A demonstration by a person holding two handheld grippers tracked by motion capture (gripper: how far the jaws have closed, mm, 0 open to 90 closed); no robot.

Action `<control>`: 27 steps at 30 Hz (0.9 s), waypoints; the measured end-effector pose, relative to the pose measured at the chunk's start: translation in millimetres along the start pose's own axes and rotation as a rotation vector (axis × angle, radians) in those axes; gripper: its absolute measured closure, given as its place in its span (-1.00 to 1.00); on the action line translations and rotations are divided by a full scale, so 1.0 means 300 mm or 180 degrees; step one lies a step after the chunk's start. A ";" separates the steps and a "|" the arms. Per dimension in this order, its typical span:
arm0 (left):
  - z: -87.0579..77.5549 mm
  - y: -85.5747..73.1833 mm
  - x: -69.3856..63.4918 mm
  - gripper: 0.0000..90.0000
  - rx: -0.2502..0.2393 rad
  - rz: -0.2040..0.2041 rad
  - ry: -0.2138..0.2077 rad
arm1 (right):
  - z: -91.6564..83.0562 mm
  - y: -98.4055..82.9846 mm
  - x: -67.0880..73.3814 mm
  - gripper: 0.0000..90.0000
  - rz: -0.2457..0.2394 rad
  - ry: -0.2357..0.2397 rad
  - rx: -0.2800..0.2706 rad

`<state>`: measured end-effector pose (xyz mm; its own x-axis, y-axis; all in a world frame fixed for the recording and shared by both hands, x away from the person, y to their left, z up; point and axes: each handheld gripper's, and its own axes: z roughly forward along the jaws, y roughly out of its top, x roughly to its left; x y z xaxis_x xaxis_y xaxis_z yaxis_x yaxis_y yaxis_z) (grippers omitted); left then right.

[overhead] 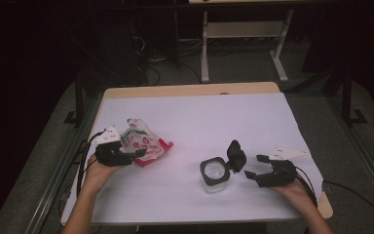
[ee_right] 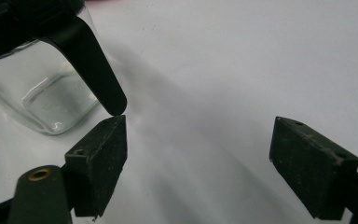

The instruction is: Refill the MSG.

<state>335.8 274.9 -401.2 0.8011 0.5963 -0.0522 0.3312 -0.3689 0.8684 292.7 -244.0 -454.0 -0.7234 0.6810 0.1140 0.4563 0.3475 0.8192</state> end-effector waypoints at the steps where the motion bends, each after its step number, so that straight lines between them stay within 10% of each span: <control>1: -0.004 -0.002 -0.001 0.05 0.0010 0.0001 0.0007 | -0.001 0.000 0.001 -0.59 0.0002 0.0000 -0.0002; 27: -0.017 -0.025 0.018 0.87 -0.0126 -0.0184 -0.0063 | 0.002 0.000 0.004 -0.59 0.0002 0.0002 0.0013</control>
<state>335.2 284.5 -405.6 0.7911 0.6013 -0.1121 0.3574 -0.3055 0.8826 292.3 -242.8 -454.3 -0.7234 0.6808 0.1148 0.4588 0.3498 0.8168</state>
